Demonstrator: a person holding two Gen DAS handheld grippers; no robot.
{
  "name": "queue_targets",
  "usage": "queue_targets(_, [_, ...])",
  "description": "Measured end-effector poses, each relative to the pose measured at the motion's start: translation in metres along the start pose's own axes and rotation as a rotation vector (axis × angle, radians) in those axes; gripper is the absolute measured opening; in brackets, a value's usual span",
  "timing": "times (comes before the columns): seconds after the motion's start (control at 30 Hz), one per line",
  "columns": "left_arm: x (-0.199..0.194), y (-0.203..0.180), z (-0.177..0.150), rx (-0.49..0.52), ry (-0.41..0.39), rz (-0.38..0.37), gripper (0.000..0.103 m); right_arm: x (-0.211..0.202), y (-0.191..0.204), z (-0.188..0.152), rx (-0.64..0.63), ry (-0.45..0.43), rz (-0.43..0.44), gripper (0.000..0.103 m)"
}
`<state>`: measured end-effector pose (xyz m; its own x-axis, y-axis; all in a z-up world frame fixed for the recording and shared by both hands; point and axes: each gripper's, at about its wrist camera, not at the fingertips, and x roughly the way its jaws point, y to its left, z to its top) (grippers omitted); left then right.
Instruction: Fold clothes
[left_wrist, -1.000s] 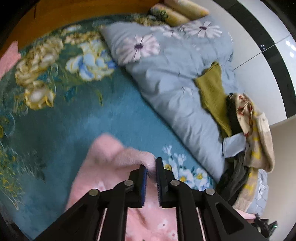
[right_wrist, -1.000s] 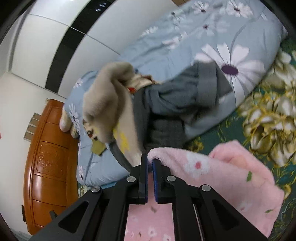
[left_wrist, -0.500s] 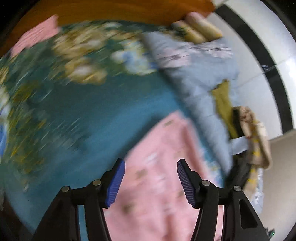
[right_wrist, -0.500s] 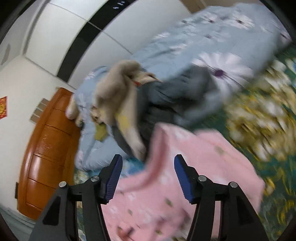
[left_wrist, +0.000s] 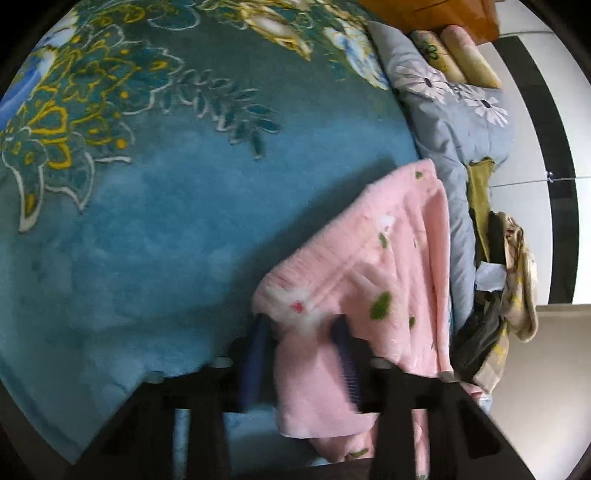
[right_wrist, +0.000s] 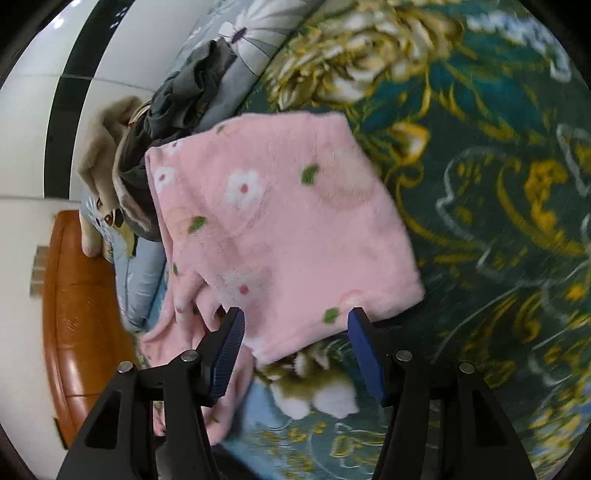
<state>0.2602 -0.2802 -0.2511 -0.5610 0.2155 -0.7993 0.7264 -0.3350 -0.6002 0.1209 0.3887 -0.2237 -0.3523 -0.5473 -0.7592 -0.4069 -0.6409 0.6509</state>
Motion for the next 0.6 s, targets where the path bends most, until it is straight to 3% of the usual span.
queue_targets(0.1, [-0.007, -0.003, -0.008, 0.013, -0.068, 0.033, 0.017, 0.015, 0.002, -0.008, 0.006, 0.044, -0.017, 0.06])
queue_targets(0.23, [-0.029, 0.002, -0.011, -0.026, -0.178, 0.017, 0.014, 0.036, 0.009, -0.023, 0.004, 0.108, 0.001, 0.06])
queue_targets(0.43, [-0.045, -0.003, -0.014, 0.008, -0.21, 0.016, 0.012, 0.057, 0.017, -0.021, 0.063, 0.077, 0.04, 0.058])
queue_targets(0.47, [-0.046, -0.004, -0.013, 0.006, -0.214, 0.012, 0.012, 0.058, 0.015, -0.019, 0.094, 0.066, 0.047, 0.055])
queue_targets(0.5, [-0.046, -0.004, -0.014, 0.0, -0.215, 0.007, 0.012, 0.059, 0.014, -0.017, 0.124, 0.055, 0.054, 0.037])
queue_targets(0.53, [-0.048, -0.003, -0.014, -0.006, -0.218, 0.004, 0.012, 0.059, 0.014, -0.015, 0.145, 0.047, 0.059, 0.009])
queue_targets(0.6, [-0.052, -0.001, -0.013, -0.012, -0.225, -0.001, 0.012, 0.054, 0.019, -0.008, 0.153, 0.037, 0.076, 0.005])
